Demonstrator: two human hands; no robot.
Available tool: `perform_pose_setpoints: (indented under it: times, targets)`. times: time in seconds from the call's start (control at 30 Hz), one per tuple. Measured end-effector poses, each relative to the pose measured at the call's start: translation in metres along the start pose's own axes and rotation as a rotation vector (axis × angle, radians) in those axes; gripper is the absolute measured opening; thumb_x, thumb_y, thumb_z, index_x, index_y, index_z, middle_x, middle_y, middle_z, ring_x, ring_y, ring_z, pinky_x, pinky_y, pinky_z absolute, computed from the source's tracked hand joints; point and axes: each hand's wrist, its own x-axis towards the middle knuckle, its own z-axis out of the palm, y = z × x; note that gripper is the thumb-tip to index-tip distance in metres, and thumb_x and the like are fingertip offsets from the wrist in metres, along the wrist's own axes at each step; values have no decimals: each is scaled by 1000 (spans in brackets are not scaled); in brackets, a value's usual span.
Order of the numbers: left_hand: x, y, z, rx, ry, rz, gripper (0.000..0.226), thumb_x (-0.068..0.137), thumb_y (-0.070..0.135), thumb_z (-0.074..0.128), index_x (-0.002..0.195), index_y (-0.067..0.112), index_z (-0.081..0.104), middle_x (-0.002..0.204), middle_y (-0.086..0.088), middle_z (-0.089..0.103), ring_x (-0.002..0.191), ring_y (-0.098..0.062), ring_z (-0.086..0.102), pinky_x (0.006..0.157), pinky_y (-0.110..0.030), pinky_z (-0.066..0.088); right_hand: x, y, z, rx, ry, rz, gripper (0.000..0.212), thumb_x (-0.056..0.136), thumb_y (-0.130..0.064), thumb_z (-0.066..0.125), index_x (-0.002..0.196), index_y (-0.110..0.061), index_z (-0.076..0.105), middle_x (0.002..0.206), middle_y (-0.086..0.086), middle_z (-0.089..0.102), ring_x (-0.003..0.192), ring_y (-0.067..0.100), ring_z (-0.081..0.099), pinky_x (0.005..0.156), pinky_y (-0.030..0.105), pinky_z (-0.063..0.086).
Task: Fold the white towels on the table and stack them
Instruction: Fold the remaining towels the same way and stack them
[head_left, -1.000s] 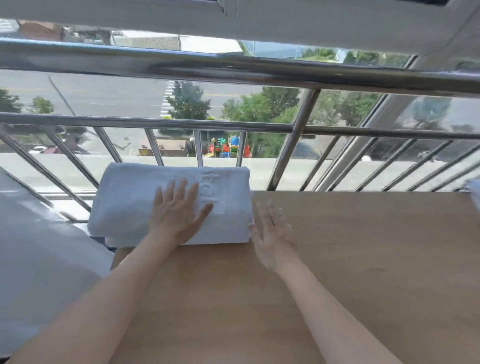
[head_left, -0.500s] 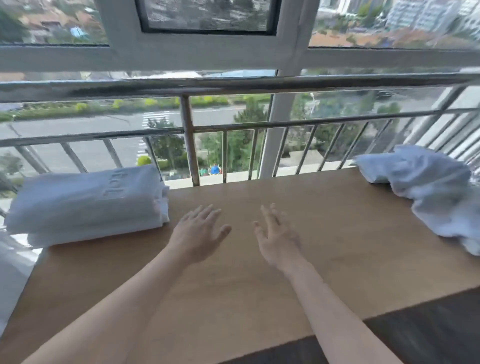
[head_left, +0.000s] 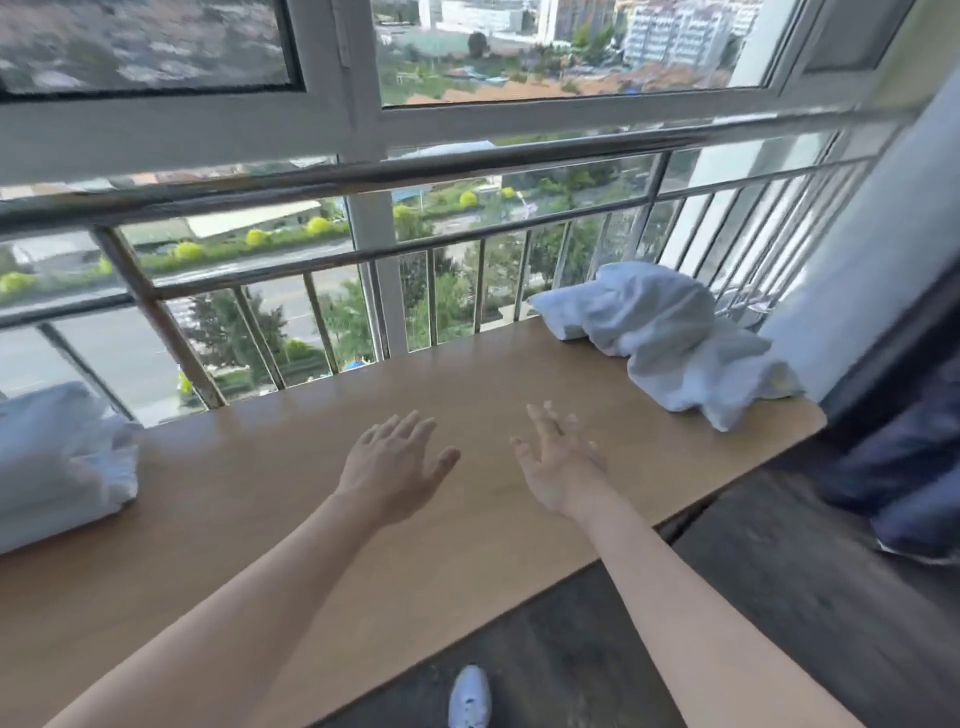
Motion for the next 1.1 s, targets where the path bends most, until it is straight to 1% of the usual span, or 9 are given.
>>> perform_pose_setpoints:
  times: [0.2,0.37,0.5,0.63,0.73,0.9,0.97,1.1]
  targets:
    - [76,65,28,-36,-27,51,70,98,67,25,155,26,30,165,0,24,151,-22,21,121,-37,16,37,78,-27,32,-10,43,59,103,-54,24,157,-36,8,167,-11,-3,154,22,-3,122,50,7]
    - [153,122,63,-83,-110,73,72,97,69,21,155,26,30,165,0,24,151,-23,22,122,-38,17,79,154,-60,35,-28,118,59,104,-53,26,158,-37,8,167,-14,-3,154,18,-4,123,48,8]
    - [213,171,78,-99,-156,111,73,97,69,21,154,26,31,165,-1,25,151,-23,21,121,-38,17,110,207,-83,62,9,192,60,104,-50,30,158,-29,14,167,-7,9,153,18,6,122,45,16]
    - [264,213,79,-104,-148,171,70,98,67,23,153,24,34,163,-1,28,150,-24,23,119,-39,18,139,242,-97,136,63,260,56,105,-43,35,155,-21,23,165,-2,20,150,21,18,120,41,19]
    - [296,239,80,-101,-145,208,68,99,65,25,152,23,36,162,-1,30,149,-24,24,119,-39,19,161,261,-103,144,68,278,57,105,-41,35,156,-18,23,164,-2,22,148,22,20,118,40,21]
    - [353,277,94,-101,-127,233,68,98,65,24,151,23,36,161,0,32,148,-23,27,119,-39,22,206,298,-109,113,53,278,57,105,-40,36,155,-17,24,162,-1,26,145,24,26,116,41,26]
    - [371,291,101,-109,-127,212,70,98,65,26,152,20,35,161,-3,32,149,-24,25,120,-39,21,223,314,-109,87,41,295,58,105,-41,35,156,-17,22,161,1,25,145,26,25,115,41,25]
    - [407,320,115,-104,-90,187,69,100,61,32,152,16,32,160,-6,32,149,-23,26,119,-38,23,258,345,-115,95,61,350,58,103,-42,35,155,-18,23,152,8,34,137,31,32,113,43,29]
